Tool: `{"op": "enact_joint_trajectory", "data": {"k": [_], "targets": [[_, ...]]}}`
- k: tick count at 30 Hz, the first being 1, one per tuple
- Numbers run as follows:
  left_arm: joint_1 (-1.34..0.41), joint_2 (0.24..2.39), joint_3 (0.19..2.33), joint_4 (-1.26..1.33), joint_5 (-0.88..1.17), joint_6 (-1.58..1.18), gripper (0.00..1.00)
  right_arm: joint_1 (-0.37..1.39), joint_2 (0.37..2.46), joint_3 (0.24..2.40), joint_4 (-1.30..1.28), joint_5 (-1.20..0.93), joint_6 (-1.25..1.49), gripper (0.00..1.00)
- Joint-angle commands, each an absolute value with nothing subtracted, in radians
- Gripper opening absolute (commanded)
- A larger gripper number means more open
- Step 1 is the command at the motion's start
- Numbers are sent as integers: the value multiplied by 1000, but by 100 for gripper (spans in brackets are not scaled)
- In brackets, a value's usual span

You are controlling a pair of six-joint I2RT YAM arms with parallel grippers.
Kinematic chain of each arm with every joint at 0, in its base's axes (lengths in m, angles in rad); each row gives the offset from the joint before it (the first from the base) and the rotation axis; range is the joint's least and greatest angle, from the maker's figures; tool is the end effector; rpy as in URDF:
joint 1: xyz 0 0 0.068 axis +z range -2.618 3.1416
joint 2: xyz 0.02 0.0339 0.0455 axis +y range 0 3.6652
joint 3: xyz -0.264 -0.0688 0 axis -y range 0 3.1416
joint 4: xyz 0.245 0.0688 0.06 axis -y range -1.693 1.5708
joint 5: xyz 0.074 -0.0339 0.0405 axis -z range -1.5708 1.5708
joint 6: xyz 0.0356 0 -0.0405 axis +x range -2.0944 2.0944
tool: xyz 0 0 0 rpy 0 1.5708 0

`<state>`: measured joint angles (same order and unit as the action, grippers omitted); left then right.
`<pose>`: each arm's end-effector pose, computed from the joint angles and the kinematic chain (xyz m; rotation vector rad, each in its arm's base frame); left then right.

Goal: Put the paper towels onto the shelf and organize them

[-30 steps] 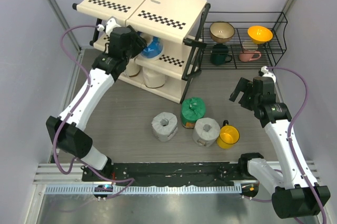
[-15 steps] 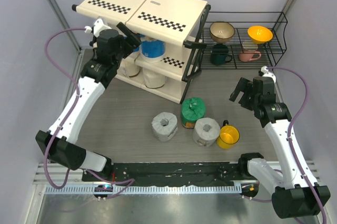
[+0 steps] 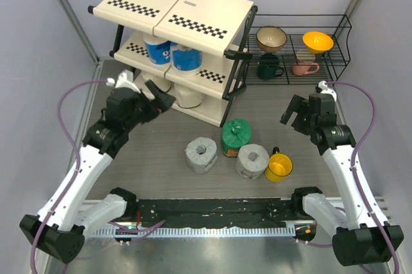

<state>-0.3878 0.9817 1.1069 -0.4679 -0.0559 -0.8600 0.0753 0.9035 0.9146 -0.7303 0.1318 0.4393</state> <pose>0.1971 -0.0784 0.3863 -0.5043 1.9281 -0.7754 0.1830 0.0091 0.3116 0.4807 2.2341 0.1178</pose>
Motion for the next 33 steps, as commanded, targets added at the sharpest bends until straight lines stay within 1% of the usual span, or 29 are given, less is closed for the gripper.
{"op": "enact_joint_trajectory", "data": {"k": [1,6,11,12,18,26,29,30,32,33], "targets": [[-448,911,918,-518,64,-857,95,77,911,940,-703,130,431,96],[-583,897,775,-500,51,-862,95,77,910,927,-692,114,446,96],[-681,960,736,-466,8,-870,95,75,900,920,-692,115,449,96],[-687,971,733,-459,-21,-868,95,75,899,920,-692,115,448,96],[-725,1040,704,-405,-44,-880,95,77,887,919,-701,130,439,96],[-756,1129,712,-396,-126,-888,94,77,893,916,-703,132,434,96],[-758,1161,716,-390,-141,-890,90,75,893,916,-703,133,434,97],[-761,1173,716,-387,-143,-888,84,77,893,916,-703,135,434,97],[-764,1187,719,-380,-146,-890,78,77,893,917,-703,135,433,96],[-764,1198,721,-382,-146,-890,73,77,893,916,-701,137,431,96]]}}
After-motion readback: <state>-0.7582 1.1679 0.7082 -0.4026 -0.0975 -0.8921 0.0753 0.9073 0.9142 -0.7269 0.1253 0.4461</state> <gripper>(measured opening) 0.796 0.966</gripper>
